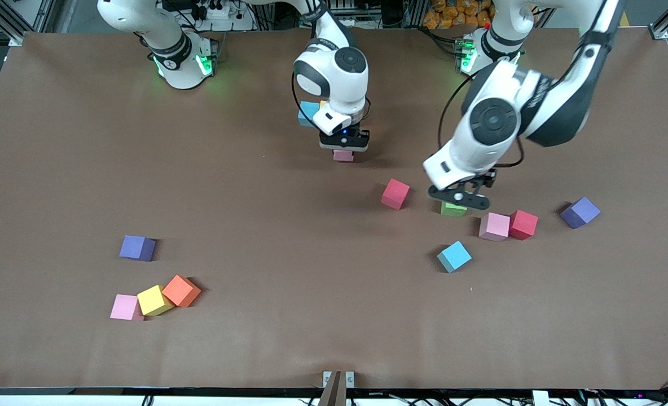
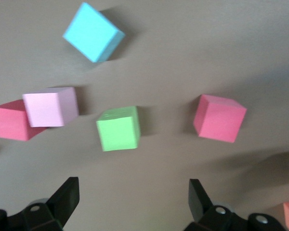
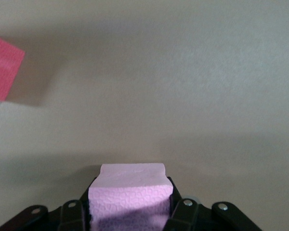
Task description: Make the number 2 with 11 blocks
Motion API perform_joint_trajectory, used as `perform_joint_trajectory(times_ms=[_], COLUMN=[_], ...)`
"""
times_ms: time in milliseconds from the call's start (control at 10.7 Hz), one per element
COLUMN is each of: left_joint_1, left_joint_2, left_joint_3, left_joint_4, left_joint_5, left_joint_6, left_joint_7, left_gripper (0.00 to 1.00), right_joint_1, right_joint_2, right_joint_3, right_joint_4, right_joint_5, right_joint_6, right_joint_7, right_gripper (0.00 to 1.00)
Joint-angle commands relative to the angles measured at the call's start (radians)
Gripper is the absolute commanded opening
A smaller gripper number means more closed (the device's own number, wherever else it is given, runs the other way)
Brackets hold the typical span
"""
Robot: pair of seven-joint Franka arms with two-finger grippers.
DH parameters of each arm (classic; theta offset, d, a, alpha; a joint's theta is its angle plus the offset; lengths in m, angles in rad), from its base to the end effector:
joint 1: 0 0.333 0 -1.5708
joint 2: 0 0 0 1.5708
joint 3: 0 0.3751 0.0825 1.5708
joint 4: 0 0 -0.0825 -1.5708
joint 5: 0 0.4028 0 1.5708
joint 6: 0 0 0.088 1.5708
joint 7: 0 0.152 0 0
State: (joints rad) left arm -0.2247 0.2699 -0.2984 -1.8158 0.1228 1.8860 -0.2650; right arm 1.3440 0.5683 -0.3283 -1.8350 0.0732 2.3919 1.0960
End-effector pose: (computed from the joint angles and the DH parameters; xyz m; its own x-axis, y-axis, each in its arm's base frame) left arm 0.5552 -0.2913 0.3861 0.9419 -0.2889 -0.1716 -0.3051 -0.9492 -0.0768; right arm 0.3497 0.5982 0.2275 0.9896 -0.0806 0.1192 -0.0857 -0.9956 0.0377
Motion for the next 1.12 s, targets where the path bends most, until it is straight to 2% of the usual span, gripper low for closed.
perform_joint_trajectory(times_ms=[0,186,466,931,1024], left_joint_1=[-0.018,-0.051,-0.099,-0.153,-0.154], left_joint_2=[0.050,0.100,0.179,0.258,0.264], left_joint_3=[0.005,0.005,-0.001,-0.001,-0.002], left_joint_4=[0.009,0.004,0.006,0.007,0.004], left_joint_5=[-0.014,0.000,0.001,0.009,0.044], left_joint_6=[0.050,0.115,0.235,0.312,0.312], left_joint_7=[-0.028,-0.034,-0.202,-0.209,-0.211], left_gripper=[1.00,1.00,1.00,1.00,1.00], right_joint_1=[0.049,0.073,0.098,0.127,0.132], right_joint_2=[-0.002,-0.002,-0.001,0.007,0.007], right_joint_3=[-0.018,-0.018,-0.018,-0.018,-0.018], right_joint_4=[-0.033,-0.044,-0.046,-0.086,-0.086], right_joint_5=[-0.064,-0.087,-0.087,-0.087,-0.087], right_joint_6=[0.010,0.013,0.018,0.067,0.067], right_joint_7=[0.088,0.128,0.166,0.183,0.192], right_gripper=[0.20,0.20,0.19,0.19,0.19])
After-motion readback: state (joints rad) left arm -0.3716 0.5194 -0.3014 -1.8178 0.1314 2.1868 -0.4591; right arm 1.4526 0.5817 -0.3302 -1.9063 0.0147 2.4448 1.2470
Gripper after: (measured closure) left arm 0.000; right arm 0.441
